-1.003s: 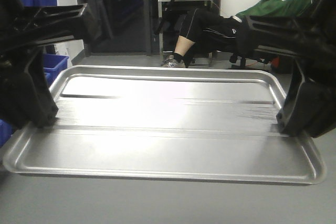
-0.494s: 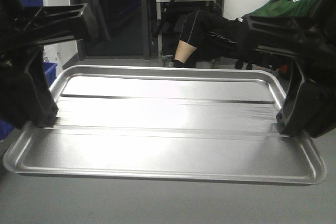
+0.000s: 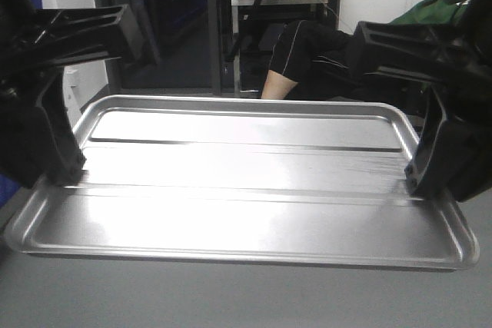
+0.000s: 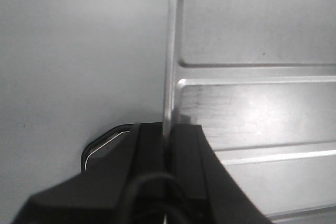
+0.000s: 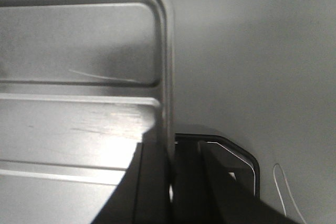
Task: Grab silver tray and place in blue box
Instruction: 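Hold the tray level in both grippers while the base turns away, then keep holding the tray while driving toward the blue bins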
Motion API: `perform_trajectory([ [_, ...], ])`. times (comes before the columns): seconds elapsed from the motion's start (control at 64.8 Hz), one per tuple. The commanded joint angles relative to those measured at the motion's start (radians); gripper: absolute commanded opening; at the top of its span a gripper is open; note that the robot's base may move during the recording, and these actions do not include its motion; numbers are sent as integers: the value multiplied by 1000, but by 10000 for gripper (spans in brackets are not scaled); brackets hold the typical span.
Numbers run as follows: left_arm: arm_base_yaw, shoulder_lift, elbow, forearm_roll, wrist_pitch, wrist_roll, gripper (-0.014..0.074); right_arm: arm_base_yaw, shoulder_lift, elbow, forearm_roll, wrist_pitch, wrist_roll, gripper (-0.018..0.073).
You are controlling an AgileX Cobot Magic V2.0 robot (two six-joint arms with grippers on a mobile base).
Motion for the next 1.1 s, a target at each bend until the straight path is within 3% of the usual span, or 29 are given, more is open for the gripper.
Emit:
perform_trajectory([
  [0.0,0,-27,-19,56,42,5,-104,-6,-25,-19,-69,42,-2,63],
  [1.08,2,-27,-19,58,42,5,-104,-6,-25,-19,-69,45,-2,63],
])
